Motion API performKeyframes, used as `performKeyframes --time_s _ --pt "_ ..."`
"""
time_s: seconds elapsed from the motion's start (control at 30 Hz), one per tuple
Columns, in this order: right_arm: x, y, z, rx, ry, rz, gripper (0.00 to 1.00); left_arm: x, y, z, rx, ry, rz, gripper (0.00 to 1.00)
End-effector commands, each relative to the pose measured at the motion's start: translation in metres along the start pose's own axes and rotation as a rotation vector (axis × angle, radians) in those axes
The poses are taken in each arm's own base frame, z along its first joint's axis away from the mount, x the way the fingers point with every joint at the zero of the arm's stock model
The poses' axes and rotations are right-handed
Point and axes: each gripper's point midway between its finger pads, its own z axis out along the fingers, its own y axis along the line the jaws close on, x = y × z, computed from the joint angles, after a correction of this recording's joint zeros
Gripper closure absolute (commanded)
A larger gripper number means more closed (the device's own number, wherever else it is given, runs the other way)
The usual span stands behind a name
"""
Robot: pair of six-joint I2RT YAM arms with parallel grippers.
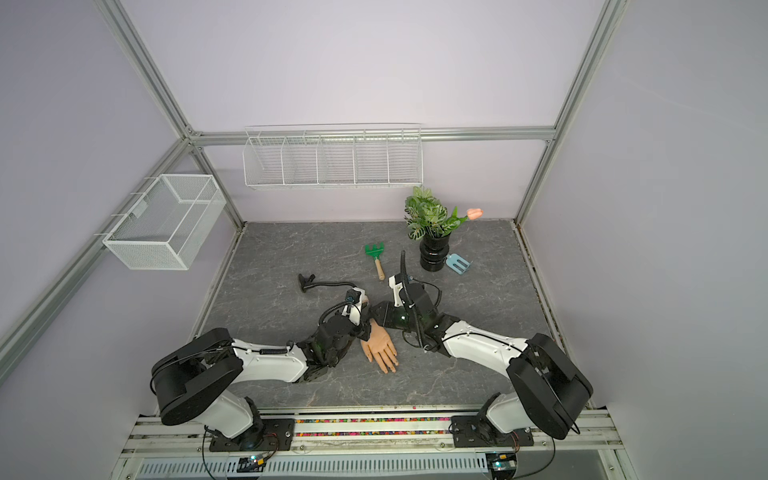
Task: Take off the watch
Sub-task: Untie the watch from the hand.
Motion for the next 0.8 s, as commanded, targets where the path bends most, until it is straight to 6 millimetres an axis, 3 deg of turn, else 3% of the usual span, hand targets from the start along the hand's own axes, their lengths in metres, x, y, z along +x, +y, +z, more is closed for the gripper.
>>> performKeyframes --time_s 0.0,0.07,0.17,0.33,0.5,0.63,0.77 --pt "-0.015 -0.026 -0.016 0.096 0.020 -0.054 0.62 -0.012 -0.006 -0.007 0.023 0.053 0.038 0.60" --pt "-0.026 -0.038 -0.023 0.026 0.042 0.034 0.59 -0.017 -0.004 -0.008 -0.017 0.199 0.110 0.55" --pt "-0.031 -0.061 -0.031 0.072 0.040 0.068 0.57 -0.026 0.013 -0.011 -0.205 0.424 0.114 0.59" --pt "-0.032 -0.093 -0.042 0.114 0.004 0.166 0.48 -0.026 0.025 -0.011 -0.370 0.619 0.271 0.60" --pt "-0.024 -0.111 -0.054 0.135 -0.018 0.211 0.43 -0.016 0.013 0.000 -0.426 0.717 0.433 0.53" --pt "-0.021 -0.115 -0.059 0.142 -0.024 0.205 0.40 -0.004 -0.006 0.019 -0.449 0.710 0.492 0.38" --pt "-0.019 -0.114 -0.062 0.141 -0.021 0.191 0.39 0.004 -0.005 0.032 -0.531 0.683 0.541 0.31"
